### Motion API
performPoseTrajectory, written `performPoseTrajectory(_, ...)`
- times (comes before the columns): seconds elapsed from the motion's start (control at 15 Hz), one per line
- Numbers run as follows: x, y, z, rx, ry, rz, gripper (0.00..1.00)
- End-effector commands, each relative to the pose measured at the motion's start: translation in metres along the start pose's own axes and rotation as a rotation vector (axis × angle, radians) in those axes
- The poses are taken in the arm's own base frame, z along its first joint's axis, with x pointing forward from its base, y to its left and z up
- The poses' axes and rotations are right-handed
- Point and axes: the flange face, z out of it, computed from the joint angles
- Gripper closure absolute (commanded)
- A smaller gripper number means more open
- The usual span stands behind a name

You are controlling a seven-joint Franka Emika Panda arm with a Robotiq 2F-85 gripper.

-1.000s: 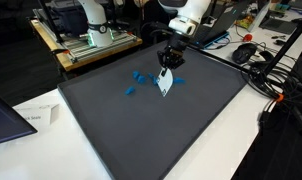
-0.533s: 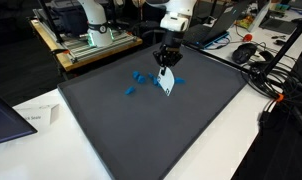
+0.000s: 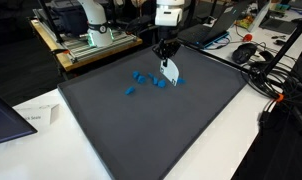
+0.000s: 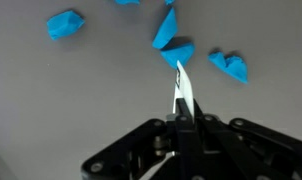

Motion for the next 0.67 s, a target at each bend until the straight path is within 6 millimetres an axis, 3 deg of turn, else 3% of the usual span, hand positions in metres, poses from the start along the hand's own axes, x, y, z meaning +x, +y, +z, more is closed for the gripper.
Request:
performPoseTrajectory(0.0,-0.016,0.005,-0.015,0.106,-0.044,-0.077,0.99)
performPoseTrajectory(0.6,-0.040,0.015,-0.031,0.186,-0.207,-0.261,0.99)
